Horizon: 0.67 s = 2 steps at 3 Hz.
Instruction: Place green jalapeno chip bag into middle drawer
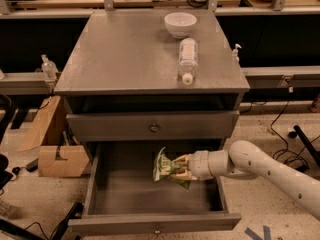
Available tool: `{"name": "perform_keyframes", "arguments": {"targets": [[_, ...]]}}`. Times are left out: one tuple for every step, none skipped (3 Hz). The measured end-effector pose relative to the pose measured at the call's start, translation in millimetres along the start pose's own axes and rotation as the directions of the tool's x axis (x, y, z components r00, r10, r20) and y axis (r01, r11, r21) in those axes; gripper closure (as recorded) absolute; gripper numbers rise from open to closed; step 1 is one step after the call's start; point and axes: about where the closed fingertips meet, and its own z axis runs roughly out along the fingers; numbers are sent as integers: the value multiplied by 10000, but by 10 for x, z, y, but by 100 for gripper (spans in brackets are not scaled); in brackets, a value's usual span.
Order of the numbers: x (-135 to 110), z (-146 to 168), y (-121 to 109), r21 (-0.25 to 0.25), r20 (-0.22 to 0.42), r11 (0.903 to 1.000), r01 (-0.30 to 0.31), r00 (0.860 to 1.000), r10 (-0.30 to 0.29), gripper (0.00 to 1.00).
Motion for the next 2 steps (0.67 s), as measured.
{"name": "perform_keyframes", "arguments": {"targets": [[-5, 14, 7, -27, 14, 10000, 2, 10000, -2, 21], [-12, 33, 16, -63, 33, 10000, 5, 10000, -5, 0]]}}
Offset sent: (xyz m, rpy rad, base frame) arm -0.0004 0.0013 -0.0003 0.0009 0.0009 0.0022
